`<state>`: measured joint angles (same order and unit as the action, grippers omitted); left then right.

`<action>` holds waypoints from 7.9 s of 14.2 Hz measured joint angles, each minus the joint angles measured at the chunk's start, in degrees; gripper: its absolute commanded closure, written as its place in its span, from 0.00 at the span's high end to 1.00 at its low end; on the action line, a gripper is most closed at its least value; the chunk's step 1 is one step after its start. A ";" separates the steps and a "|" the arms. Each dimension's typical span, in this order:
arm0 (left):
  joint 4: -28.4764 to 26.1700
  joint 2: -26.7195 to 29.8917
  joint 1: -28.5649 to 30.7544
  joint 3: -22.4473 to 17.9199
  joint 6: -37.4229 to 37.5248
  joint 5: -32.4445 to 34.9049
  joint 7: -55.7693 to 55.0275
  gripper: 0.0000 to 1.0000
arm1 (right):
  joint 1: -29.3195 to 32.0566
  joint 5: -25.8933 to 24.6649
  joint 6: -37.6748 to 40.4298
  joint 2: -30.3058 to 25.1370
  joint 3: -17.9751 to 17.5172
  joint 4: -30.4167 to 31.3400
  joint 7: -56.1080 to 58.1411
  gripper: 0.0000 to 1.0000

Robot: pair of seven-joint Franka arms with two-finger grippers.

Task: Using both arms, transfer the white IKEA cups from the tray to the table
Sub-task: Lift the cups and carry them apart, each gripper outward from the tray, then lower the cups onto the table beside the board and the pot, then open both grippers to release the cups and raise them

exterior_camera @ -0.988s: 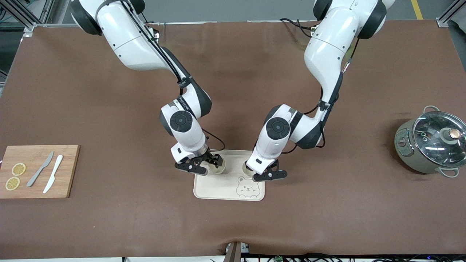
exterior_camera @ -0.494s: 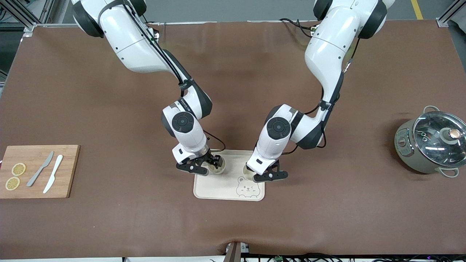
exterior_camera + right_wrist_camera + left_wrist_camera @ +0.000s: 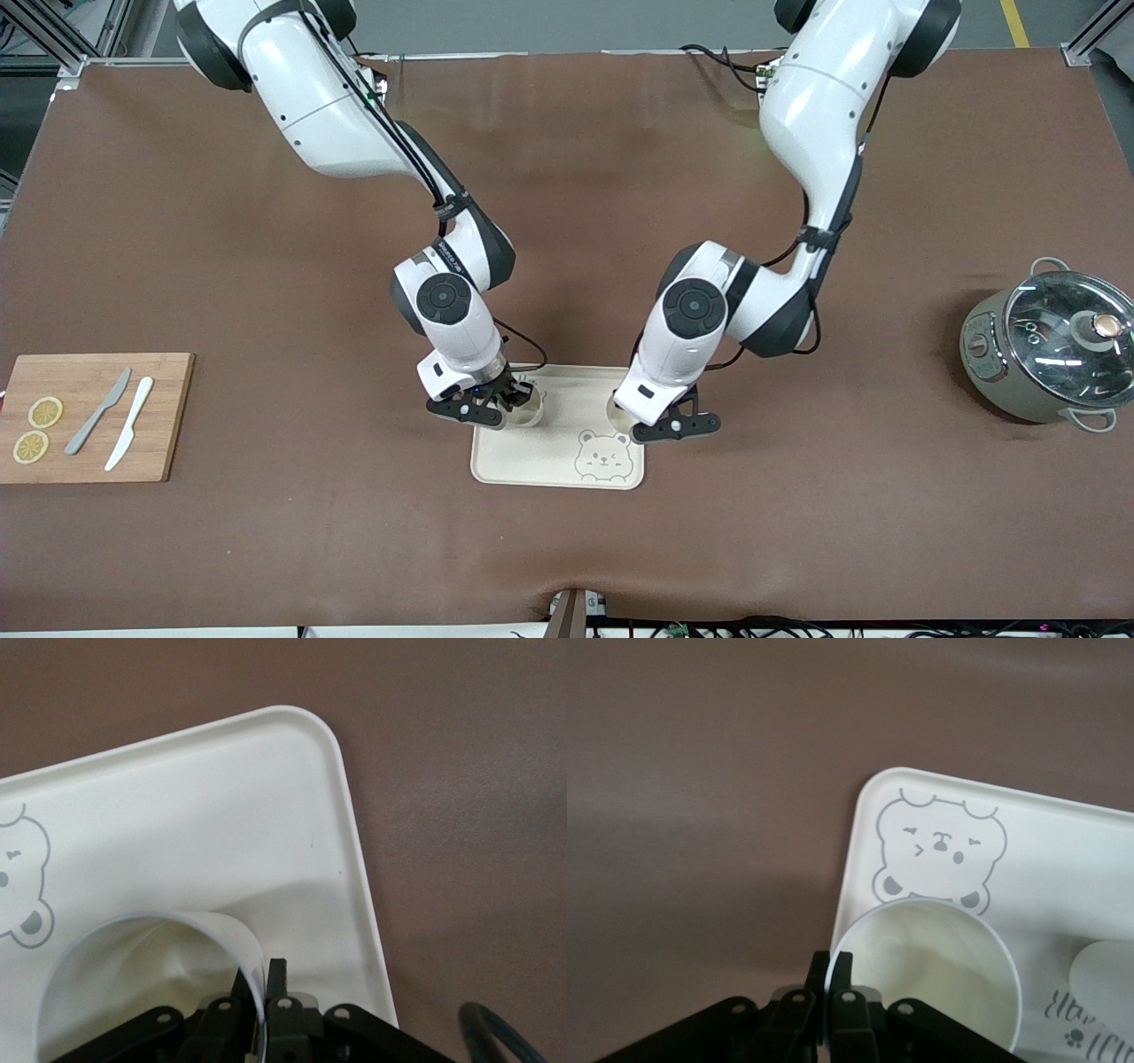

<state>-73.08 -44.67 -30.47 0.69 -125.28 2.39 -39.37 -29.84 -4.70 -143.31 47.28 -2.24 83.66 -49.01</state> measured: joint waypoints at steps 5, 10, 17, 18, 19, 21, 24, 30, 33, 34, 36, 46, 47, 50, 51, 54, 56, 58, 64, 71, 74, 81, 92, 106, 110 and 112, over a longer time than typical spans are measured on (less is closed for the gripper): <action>-1.71 9.43 5.41 -0.11 11.75 0.05 10.14 0.00 | 0.03 0.00 0.01 0.01 0.18 -0.07 -0.04 0.00; -6.52 17.42 12.89 -0.05 14.88 0.06 21.10 0.00 | 0.02 0.00 0.01 -0.01 0.19 -0.32 -0.05 0.00; -23.90 28.18 20.83 -0.05 6.40 0.06 31.65 0.00 | 0.21 0.00 9.74 -5.34 0.19 -2.93 -0.05 0.00; -27.51 29.84 21.51 -0.03 3.79 0.06 32.35 0.00 | 0.58 0.01 13.22 -7.46 0.22 -3.17 0.07 0.00; -30.77 31.35 21.97 -0.03 1.75 0.06 32.78 0.00 | 1.22 0.18 16.87 -9.79 0.23 -3.23 0.61 0.00; -36.23 34.14 22.91 0.02 -0.64 0.06 33.96 0.00 | 3.08 2.61 23.41 -14.23 0.28 -3.16 4.28 0.00; -43.01 38.35 24.92 0.05 -2.76 0.06 36.67 0.00 | 7.15 5.25 30.06 -19.38 0.40 -2.31 11.45 0.00; -57.73 44.70 29.47 0.13 -14.40 -9.25 46.38 0.00 | 15.51 6.37 31.08 -27.73 0.50 7.82 26.47 0.00; -62.37 45.33 30.65 0.13 -19.40 -11.73 49.70 0.00 | 20.62 6.63 31.07 -31.25 0.55 12.56 34.80 0.00; -63.71 45.31 30.63 0.15 -21.33 -11.74 49.70 0.00 | 22.30 6.67 31.06 -32.03 0.56 13.73 37.59 0.00; -66.19 45.22 30.60 0.38 -25.18 -11.74 49.71 0.00 | 25.65 6.72 30.93 -32.68 0.59 15.17 43.45 0.00; -68.63 37.59 30.40 2.16 -37.81 -11.74 49.71 0.00 | 33.72 6.79 12.15 -32.08 0.44 27.01 58.61 0.00; -68.64 36.49 30.41 2.36 -39.04 -11.74 49.71 0.00 | 33.72 6.80 9.04 -31.73 0.37 28.78 58.62 0.00; -68.65 33.75 30.42 3.10 -41.97 -11.74 49.71 0.00 | 33.71 7.89 1.19 -30.20 0.13 33.23 58.66 0.00; -68.65 33.09 30.43 3.23 -42.58 -11.74 49.71 0.00 | 33.71 8.04 -0.49 -29.51 0.09 33.95 58.66 0.00; -68.64 32.47 30.46 3.34 -43.27 -11.74 49.71 0.00 | 33.71 8.07 -4.12 -27.63 -0.01 34.70 58.66 0.00; -68.64 32.47 30.47 3.39 -43.27 -11.74 49.71 0.00 | 33.70 8.08 -6.91 -26.42 -0.15 35.12 58.66 0.00; -68.64 32.40 30.47 3.40 -43.27 -11.74 49.71 0.00 | 33.67 8.08 -9.32 -25.26 -0.32 35.55 58.66 0.00; -68.64 32.01 30.52 3.41 -43.53 -11.74 49.71 0.00 | 33.65 8.08 -14.35 -22.73 -0.92 36.09 58.66 0.00; -68.64 31.06 30.52 3.41 -44.38 -11.74 49.71 0.00 | 33.65 8.08 -18.67 -20.52 -1.00 36.27 58.66 0.00; -68.63 30.84 30.52 3.41 -44.67 -11.74 49.71 0.08 | 33.65 8.08 -19.91 -19.78 -1.02 36.28 58.66 0.02; -68.56 30.84 30.51 4.08 -44.84 -11.74 49.76 0.78 | 33.64 8.08 -20.10 -19.49 -1.05 36.29 58.66 0.23; -66.62 31.43 30.44 4.24 -42.43 -11.74 49.84 0.81 | 33.65 8.13 -20.30 -19.49 -1.02 36.29 58.66 1.00; -42.30 38.92 30.47 4.03 -3.26 -7.47 41.98 1.00 | 33.89 8.19 -12.37 -22.36 -0.74 34.91 59.66 1.00; -33.14 38.74 29.15 4.38 6.95 -6.45 36.41 1.00 | 34.62 8.24 -0.20 -26.47 -0.63 31.15 59.75 1.00; -28.82 38.63 28.14 4.42 12.02 -5.81 34.29 1.00 | 34.74 8.26 4.68 -27.64 -0.58 29.00 59.78 1.00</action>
<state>-101.90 -6.04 -2.33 5.11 -113.26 -3.42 -5.08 4.89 3.56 -138.62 19.64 -2.83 112.66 10.77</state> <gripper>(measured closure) 0.000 0.000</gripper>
